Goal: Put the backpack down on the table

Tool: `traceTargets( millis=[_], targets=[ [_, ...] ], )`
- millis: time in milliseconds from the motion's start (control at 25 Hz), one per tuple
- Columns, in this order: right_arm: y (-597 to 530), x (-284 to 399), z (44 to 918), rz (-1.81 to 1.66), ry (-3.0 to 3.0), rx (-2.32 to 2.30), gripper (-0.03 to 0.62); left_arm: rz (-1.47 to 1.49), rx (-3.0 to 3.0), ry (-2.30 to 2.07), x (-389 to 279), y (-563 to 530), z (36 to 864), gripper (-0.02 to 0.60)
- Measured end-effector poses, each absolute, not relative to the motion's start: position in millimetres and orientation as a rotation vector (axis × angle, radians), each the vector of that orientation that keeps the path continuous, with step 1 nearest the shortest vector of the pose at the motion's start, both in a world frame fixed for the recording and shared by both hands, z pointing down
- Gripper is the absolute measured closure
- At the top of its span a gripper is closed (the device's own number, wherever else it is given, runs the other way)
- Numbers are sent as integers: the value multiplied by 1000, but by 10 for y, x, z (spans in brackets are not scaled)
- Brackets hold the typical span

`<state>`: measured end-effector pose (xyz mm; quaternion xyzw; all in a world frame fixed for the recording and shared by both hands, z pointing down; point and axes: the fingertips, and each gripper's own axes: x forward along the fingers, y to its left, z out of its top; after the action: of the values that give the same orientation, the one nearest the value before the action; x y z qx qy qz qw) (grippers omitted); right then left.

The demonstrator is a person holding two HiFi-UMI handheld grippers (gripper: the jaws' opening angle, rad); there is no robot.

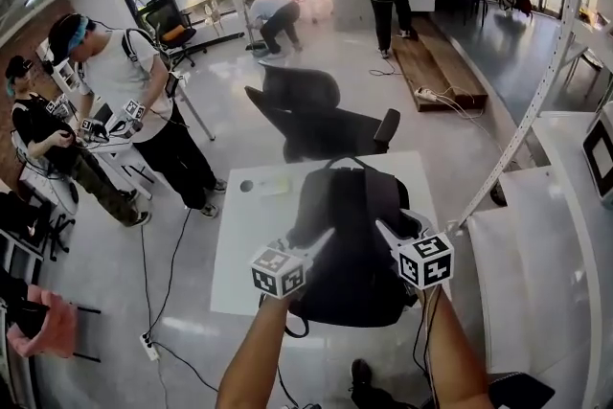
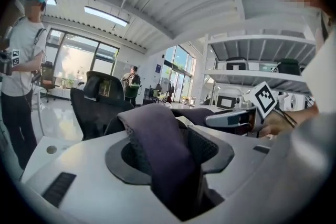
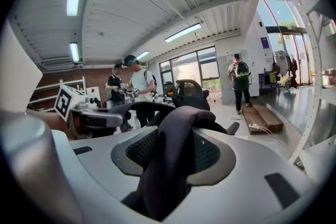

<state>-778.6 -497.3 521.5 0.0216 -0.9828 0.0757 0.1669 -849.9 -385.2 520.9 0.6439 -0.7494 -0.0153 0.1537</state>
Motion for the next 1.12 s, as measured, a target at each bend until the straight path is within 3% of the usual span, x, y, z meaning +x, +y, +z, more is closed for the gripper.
traceTargets(
  millis=[200,320,520,800,840,920,960,1040,1120],
  targets=[
    [-5047,-7479,5478,98,-2704,278,382,97,1763,-2242,-8474,-3653,5305,295],
    [-4994,-7186,5494,33,-2666,380,379,123,1688,-2270,-8418,-3390,5381,278],
    [-4550,-6781,5232,15,-2690,377,379,428,1519,-2365,-8414,-2670,5461,250],
    [-3363,-6317,4665,69,-2848,193,382,194,1913,-2363,-7424,-1925,4553,252],
    [-3161,-6233,4555,68,-2873,153,407,154,1981,-2357,-7221,-1800,4378,253],
    [-2755,-6066,4336,59,-2923,62,546,87,2102,-2344,-6838,-1539,4062,255],
    [-2553,-5982,4239,49,-2946,17,551,62,2160,-2337,-6660,-1409,3929,255],
    [-2155,-5800,4069,10,-2985,-67,560,16,2255,-2327,-6332,-1134,3711,308],
    [-1757,-5592,3909,-51,-3010,-144,562,-43,2322,-2318,-6019,-845,3521,460]
  ],
)
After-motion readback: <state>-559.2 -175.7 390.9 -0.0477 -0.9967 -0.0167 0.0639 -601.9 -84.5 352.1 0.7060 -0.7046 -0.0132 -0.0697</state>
